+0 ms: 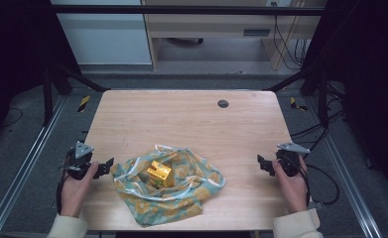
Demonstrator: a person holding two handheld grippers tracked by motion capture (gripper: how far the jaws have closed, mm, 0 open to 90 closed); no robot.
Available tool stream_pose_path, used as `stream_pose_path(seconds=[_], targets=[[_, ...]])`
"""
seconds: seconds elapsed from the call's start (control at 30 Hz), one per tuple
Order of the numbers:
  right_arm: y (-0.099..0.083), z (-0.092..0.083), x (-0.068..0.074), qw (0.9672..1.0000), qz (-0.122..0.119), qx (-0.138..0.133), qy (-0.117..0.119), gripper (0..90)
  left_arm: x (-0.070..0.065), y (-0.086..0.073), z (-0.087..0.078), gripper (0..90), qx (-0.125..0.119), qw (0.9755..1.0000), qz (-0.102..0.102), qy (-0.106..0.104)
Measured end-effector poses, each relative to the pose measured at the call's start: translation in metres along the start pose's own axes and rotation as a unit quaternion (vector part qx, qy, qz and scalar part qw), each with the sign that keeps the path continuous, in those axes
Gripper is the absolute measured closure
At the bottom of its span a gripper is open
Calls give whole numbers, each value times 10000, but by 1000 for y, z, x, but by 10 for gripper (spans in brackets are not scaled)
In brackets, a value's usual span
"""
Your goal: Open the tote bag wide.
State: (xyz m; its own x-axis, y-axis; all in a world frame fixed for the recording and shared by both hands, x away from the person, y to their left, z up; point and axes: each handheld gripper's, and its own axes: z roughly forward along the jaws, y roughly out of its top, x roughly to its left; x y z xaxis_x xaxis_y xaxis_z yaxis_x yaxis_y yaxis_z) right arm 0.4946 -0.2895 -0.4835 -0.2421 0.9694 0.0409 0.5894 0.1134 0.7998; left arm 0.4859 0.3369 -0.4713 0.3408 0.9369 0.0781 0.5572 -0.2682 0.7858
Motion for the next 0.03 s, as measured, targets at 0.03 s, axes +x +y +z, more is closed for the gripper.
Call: stream_pose_path(seconds=[0.03], targets=[[-1, 0, 0, 10000, 22, 58, 20, 104, -1, 0, 0, 68, 9, 10000, -16, -20]])
